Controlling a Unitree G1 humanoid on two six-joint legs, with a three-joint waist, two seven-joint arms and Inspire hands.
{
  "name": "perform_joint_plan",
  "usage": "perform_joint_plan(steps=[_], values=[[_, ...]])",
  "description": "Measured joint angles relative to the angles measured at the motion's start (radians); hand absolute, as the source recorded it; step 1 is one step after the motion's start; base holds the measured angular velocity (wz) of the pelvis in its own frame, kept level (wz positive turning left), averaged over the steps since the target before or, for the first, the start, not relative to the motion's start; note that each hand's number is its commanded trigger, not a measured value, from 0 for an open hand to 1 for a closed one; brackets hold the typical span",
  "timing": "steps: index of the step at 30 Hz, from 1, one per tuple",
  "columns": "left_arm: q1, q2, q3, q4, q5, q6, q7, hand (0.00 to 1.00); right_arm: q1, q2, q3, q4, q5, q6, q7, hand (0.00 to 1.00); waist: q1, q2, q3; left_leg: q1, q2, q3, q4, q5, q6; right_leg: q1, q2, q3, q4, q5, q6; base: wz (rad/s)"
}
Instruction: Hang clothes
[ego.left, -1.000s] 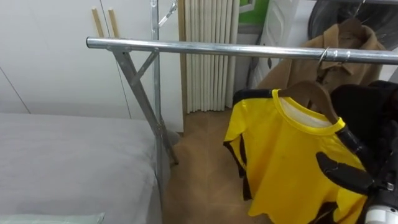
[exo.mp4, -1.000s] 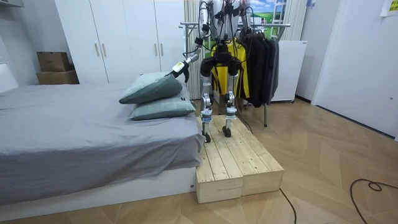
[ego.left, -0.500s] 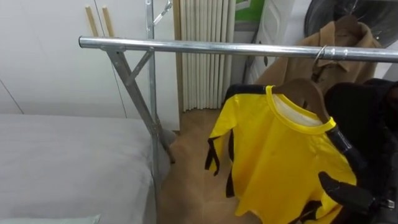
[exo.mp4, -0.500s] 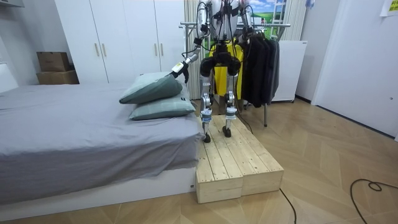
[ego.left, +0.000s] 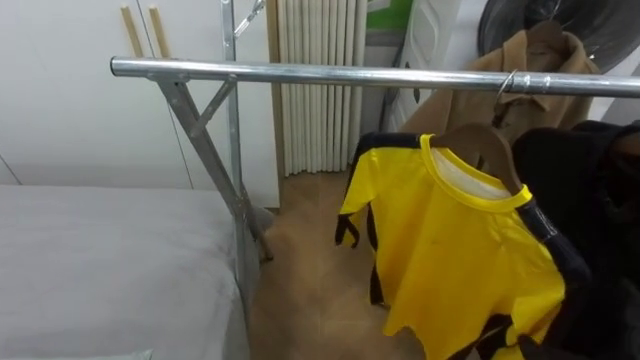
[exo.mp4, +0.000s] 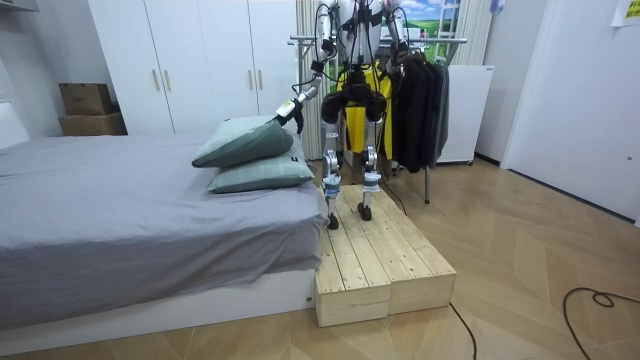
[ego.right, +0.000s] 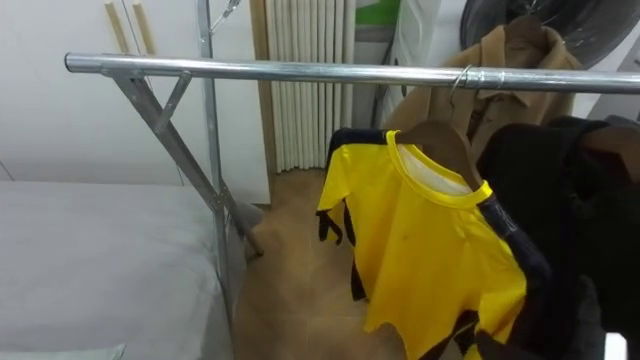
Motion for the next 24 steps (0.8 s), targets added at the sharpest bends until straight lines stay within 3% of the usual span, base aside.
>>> perform_joint_plan(steps=[10,17,24], values=[[0.007,0.000,0.000,0.000,-0.021,0.000,0.004,0.00,0.065,0.043,0.000,0.120,0.020,0.000,0.020,0.00,-0.007,0.003,0.0003,0.016,0.003,0.003,-0.002,-0.006,-0.004,0.015,0.005,0.001,-0.005,0.000,0.000,0.00],[0.007,0.001,0.000,0.000,-0.031,0.000,0.000,0.00,0.020,0.069,0.005,0.403,0.202,-0.001,0.174,0.00,-0.024,0.007,0.0007,0.014,0.005,-0.011,-0.001,-0.006,-0.004,0.023,0.003,-0.012,-0.008,-0.001,-0.001,0.05],[0.007,0.002,0.004,0.003,-0.035,0.000,-0.017,0.00,0.016,0.081,0.006,0.643,0.219,0.001,0.364,0.00,-0.024,0.010,0.0017,0.010,0.005,-0.008,-0.001,-0.006,-0.004,0.016,0.004,-0.007,-0.007,-0.002,-0.002,0.00]])
